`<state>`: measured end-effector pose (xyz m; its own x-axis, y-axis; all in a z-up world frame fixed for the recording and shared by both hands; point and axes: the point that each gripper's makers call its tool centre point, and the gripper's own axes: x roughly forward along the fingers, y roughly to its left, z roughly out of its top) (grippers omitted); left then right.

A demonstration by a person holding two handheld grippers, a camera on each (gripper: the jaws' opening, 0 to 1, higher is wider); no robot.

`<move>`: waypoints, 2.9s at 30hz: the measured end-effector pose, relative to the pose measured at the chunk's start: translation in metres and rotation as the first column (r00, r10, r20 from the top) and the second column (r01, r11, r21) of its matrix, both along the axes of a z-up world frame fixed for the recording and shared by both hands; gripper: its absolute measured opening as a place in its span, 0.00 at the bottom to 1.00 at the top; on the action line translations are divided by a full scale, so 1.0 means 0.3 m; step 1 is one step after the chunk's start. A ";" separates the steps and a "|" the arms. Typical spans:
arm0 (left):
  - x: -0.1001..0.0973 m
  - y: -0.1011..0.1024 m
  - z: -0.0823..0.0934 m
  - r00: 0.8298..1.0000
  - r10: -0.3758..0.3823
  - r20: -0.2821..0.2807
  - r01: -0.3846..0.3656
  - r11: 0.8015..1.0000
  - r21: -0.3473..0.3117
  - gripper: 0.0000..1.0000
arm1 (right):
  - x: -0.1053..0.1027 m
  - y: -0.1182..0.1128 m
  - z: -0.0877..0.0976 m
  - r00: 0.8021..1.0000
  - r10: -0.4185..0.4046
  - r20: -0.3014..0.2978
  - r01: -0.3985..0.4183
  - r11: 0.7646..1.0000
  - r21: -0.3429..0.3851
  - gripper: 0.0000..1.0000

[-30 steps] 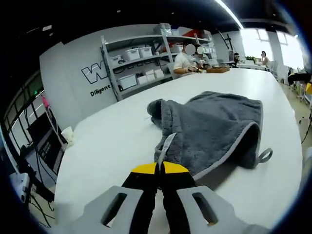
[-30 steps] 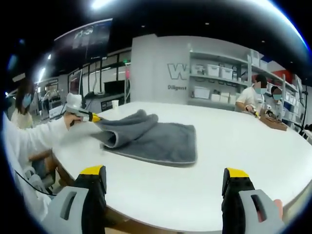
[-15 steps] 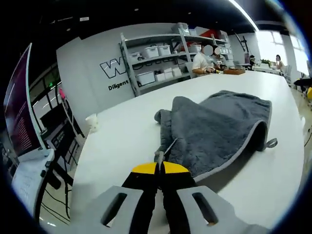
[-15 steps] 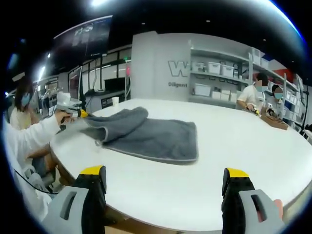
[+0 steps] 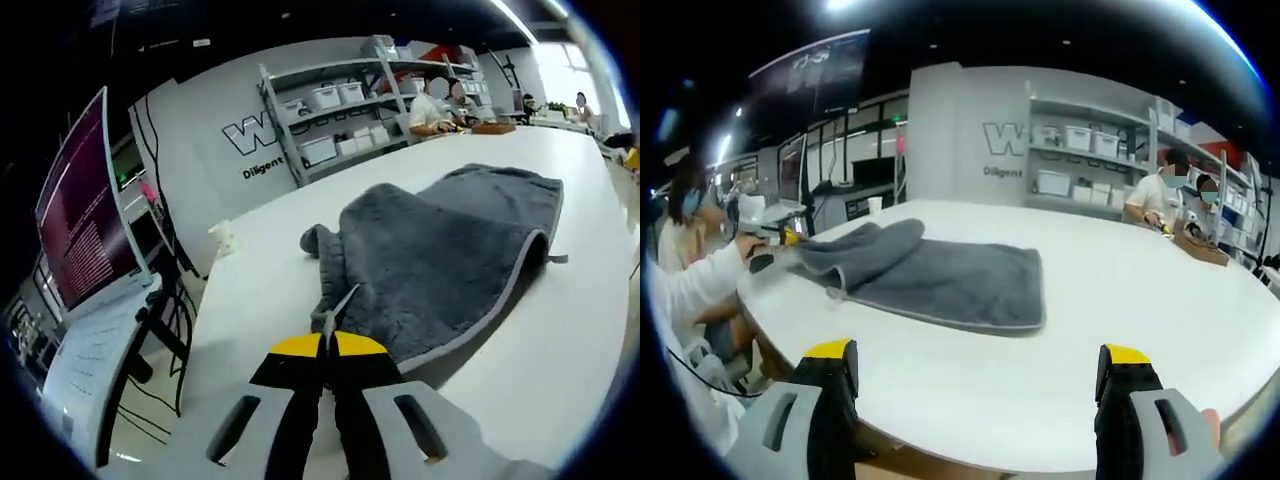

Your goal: Open the folded towel by lifting each exposed corner and separating the folded layers until the towel lies flat within the target outline without major curled edges

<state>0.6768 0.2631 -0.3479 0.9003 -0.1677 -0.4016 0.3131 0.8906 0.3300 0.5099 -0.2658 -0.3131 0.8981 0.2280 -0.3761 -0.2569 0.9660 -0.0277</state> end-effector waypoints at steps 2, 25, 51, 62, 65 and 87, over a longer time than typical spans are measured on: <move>-0.015 0.024 -0.003 1.000 0.014 -0.007 -0.014 1.000 -0.010 0.02 | 0.002 0.000 -0.001 1.000 -0.001 -0.002 0.001 1.000 -0.001 0.99; -0.154 0.180 -0.028 0.995 0.100 -0.018 -0.101 0.994 -0.041 0.03 | -0.006 0.010 -0.024 1.000 -0.003 -0.025 0.002 1.000 -0.023 0.99; -0.322 -0.032 0.106 0.994 -0.047 0.095 0.084 0.901 -0.426 0.41 | 0.035 0.029 -0.050 0.999 -0.001 -0.041 -0.001 0.998 -0.058 0.99; -0.372 -0.170 0.126 0.979 -0.180 0.099 0.205 0.884 -0.421 0.73 | 0.152 0.072 -0.095 0.990 0.096 -0.105 -0.112 0.982 -0.150 0.99; -0.378 -0.184 0.118 0.977 -0.201 0.067 0.210 0.885 -0.416 0.78 | 0.179 0.077 -0.127 0.984 0.121 -0.131 -0.139 0.980 -0.140 0.99; -0.407 -0.166 0.121 0.965 -0.255 0.058 0.255 0.869 -0.423 0.99 | 0.339 0.052 -0.288 0.973 0.111 -0.202 -0.100 0.993 0.063 0.99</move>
<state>0.5546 0.2133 -0.3116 0.8031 -0.5455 -0.2397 0.5485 0.8340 -0.0600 0.6116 -0.2501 -0.3995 0.7729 0.3417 -0.5346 -0.3524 0.9319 0.0861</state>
